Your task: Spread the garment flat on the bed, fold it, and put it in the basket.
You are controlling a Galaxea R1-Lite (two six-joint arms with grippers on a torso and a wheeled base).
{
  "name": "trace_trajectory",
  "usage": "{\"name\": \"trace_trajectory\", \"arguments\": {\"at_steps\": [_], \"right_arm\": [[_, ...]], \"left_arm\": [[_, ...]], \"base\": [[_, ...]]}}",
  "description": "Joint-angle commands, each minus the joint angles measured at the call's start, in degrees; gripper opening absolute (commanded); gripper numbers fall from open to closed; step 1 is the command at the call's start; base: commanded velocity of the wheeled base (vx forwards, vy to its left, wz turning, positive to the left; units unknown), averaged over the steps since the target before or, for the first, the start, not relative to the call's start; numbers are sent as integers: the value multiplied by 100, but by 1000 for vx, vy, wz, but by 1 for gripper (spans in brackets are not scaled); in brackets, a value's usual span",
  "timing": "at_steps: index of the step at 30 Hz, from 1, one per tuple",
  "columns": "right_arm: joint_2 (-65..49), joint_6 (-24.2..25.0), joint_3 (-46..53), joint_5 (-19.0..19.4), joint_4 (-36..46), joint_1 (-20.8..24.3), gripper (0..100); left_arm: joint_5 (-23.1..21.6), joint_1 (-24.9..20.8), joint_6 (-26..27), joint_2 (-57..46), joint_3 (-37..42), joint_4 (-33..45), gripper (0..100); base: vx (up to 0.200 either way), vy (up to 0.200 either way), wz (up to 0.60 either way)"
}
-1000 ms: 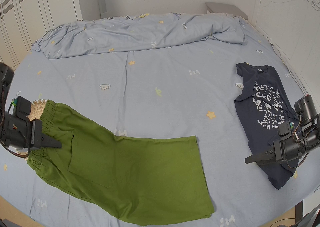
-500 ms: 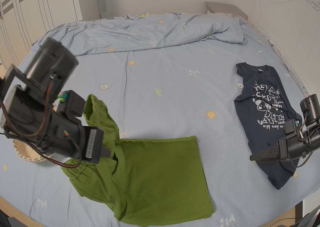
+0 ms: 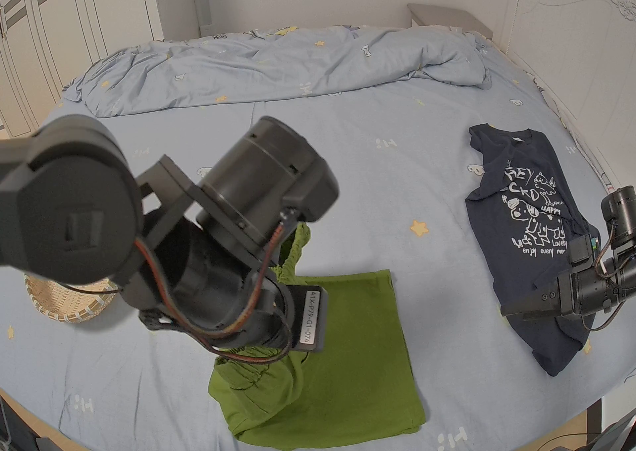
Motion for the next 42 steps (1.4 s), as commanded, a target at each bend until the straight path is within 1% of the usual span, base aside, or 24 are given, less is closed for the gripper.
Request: {"name": "trace_trajectory", "arguments": {"at_steps": [1,4,8,14,26,27,32,37,42], "right_arm": [[21,8,19,1,2,23,100],[29,8,19,1,2,23,100],[29,-1,19,1,2,23,100],[29,-1,28,1,2,14,100],[29,8,28,1,2,14,100],[29,-1,28,1,2,14,100],[21,-1,28,1,2,5,100],[21,-1,28,-8,2,5,100],[12,-1,28,-8,2,-3,100]], "left_arm": [[3,-119,30,334,-11,-92,0],[3,-206,39,316,-11,-250,0],[-6,-250,39,334,77,-655,0],[-6,-479,30,334,297,-1165,0],[-41,-584,48,501,314,-1252,0],[-41,-593,39,510,306,-1296,100],[-50,-699,-5,589,332,-1718,100],[-58,-795,-84,589,350,-1859,100],[-32,-769,-119,501,728,-2571,100]], "base": [[0,0,0],[0,0,0],[0,0,0],[0,0,0],[0,0,0],[0,0,0],[0,0,0],[0,0,0],[0,0,0]]}}
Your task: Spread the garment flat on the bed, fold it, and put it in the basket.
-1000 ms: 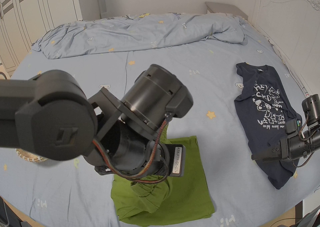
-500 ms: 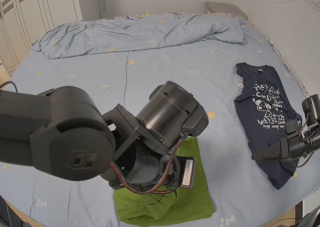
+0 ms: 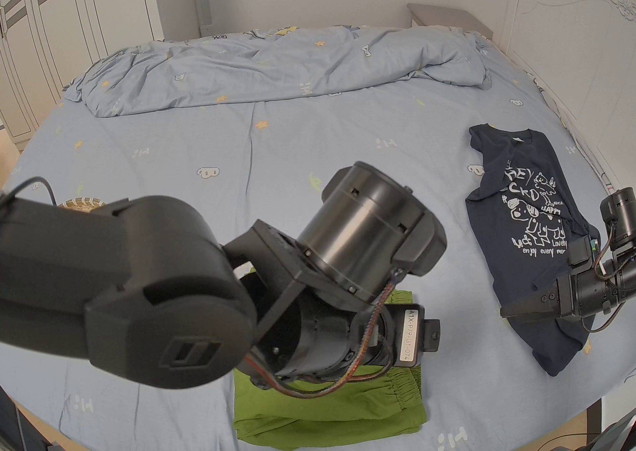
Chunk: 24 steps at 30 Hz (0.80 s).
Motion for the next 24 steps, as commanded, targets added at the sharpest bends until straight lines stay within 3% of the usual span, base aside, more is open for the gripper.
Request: {"name": "trace_trajectory", "arguments": {"at_steps": [1,7,10,11,12,13,14,15,16,17,18,19,20,21,24], "right_arm": [[-8,-1,0,0,-1,-3,100],[-34,-1,-27,9,-1,14,100],[-219,-1,-53,9,-1,14,100],[-227,-1,-53,9,-1,14,100],[-342,8,-53,9,-1,5,100],[-359,8,-53,9,-1,5,100],[-412,8,-62,9,-1,5,100],[-465,8,-53,9,-1,23,100],[-500,8,-53,9,-1,41,100],[-500,8,-53,9,8,41,100],[-526,8,-44,9,8,67,100],[-526,8,-35,9,8,67,100],[-526,8,-35,9,8,67,100],[-526,8,-18,9,8,76,100],[-517,17,9,9,8,128,100]], "left_arm": [[6,36,-21,-85,334,-414,100],[-336,757,-21,-700,932,-599,100],[-1628,1803,-12,-1280,1389,-634,100],[-1699,1847,-12,-1306,1406,-643,100],[-2560,2400,85,-1544,1679,-651,100],[-2788,2559,102,-1588,1758,-651,100],[-3641,3121,208,-1684,2066,-669,100],[-4124,3490,322,-1693,2294,-704,100],[-4476,3772,480,-1675,2505,-757,100],[-4529,3815,507,-1675,2540,-766,100],[-4942,4237,849,-1570,2874,-950,100],[-5065,4563,1201,-1368,3129,-1179,100],[-5065,4589,1245,-1333,3155,-1205,100],[-5047,4879,1684,-946,3393,-1513,100],[-4995,5125,2010,-340,3560,-1873,100]], "base": [[0,0,0],[0,0,0],[0,0,0],[0,0,0],[0,0,0],[0,0,0],[0,0,0],[0,0,0],[0,0,0],[0,0,0],[0,0,0],[0,0,0],[0,0,0],[0,0,0],[0,0,0]]}}
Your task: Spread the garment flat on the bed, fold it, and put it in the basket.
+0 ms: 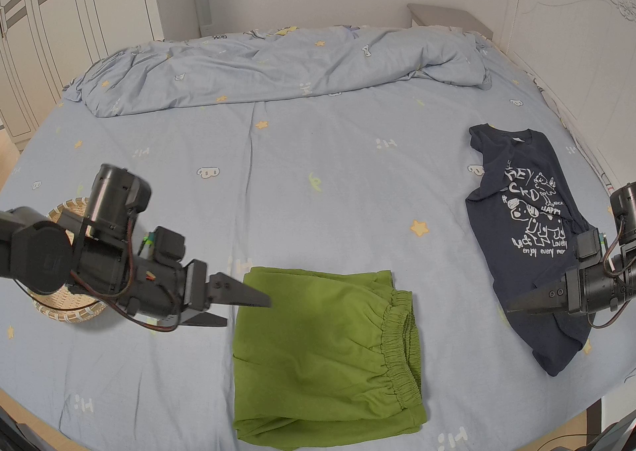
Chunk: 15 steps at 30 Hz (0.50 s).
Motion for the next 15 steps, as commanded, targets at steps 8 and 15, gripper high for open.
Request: {"name": "trace_trajectory", "arguments": {"at_steps": [8,15], "right_arm": [[-178,39,56,3,-6,116,100],[-160,39,109,3,-15,107,100]], "left_arm": [[-548,1082,979,1346,1178,-1255,100],[-530,836,971,1478,1222,-1537,100]], "base": [[0,0,0],[0,0,0]]}}
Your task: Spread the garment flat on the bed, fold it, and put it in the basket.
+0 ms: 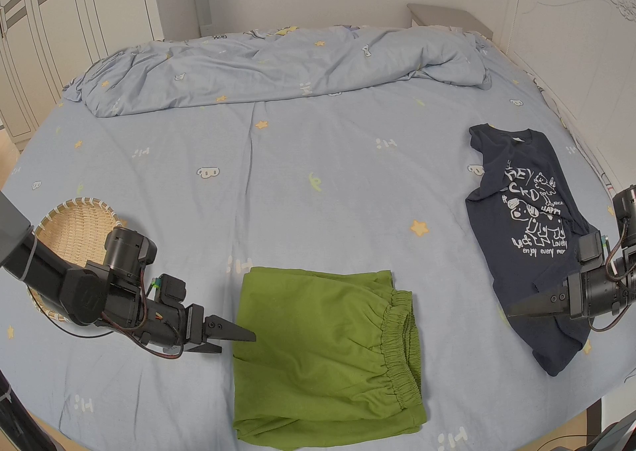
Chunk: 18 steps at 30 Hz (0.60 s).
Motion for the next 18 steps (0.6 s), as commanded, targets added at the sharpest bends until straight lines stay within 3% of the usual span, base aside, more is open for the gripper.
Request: {"name": "trace_trajectory", "arguments": {"at_steps": [1,13,18], "right_arm": [[7,-1,15,3,-5,5,100],[24,-19,24,3,-14,5,100],[33,-19,50,3,-22,13,100]], "left_arm": [[4,-141,-3,227,37,-34,100],[-5,-404,-65,307,-16,-52,100],[30,-897,-408,790,-358,-192,100]], "base": [[0,0,0],[0,0,0],[0,0,0]]}}
